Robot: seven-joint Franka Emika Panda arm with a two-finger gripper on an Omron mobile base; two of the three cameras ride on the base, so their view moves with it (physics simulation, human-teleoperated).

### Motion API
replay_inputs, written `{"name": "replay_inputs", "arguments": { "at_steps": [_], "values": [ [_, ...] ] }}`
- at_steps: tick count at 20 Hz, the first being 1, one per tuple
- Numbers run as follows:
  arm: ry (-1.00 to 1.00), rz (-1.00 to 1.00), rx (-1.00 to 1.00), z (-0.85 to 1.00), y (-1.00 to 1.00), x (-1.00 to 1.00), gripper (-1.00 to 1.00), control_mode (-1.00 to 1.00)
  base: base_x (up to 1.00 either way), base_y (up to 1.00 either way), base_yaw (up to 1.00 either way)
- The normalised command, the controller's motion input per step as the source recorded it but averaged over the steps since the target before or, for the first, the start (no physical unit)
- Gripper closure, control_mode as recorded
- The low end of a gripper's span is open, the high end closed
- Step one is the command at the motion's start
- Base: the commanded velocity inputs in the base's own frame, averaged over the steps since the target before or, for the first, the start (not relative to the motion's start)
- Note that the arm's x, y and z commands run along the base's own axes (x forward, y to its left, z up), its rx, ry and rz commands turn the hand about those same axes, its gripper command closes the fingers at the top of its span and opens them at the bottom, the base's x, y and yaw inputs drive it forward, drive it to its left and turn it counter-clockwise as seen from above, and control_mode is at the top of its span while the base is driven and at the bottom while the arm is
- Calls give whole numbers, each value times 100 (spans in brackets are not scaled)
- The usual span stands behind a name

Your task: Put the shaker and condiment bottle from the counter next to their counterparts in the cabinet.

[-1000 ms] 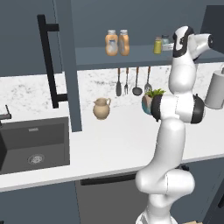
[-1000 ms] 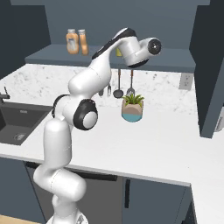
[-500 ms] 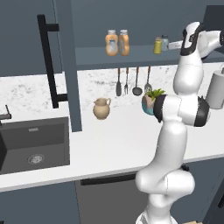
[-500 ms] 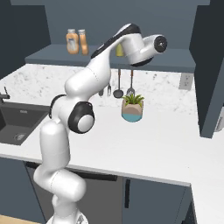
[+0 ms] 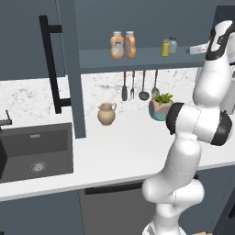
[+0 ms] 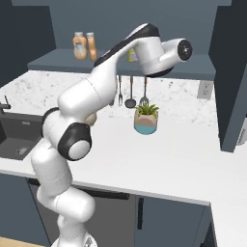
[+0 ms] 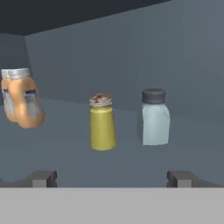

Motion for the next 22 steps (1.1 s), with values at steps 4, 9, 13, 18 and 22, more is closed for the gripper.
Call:
{"name": "replay_inputs", "arguments": {
  "at_steps": [4,9,13,18,22],
  "values": [
    [0,0,0,0,63,-90,-100,-100,0,0,0],
    [-1,0,0,-4,71,-93,-100,-100,0,0,0],
    [-5,0,0,0,60,-98,-100,-100,0,0,0],
    [-2,-6,0,0,45,-94,-100,-100,0,0,0],
    [0,-15,0,1,42,-88,-100,-100,0,0,0]
  ]
}}
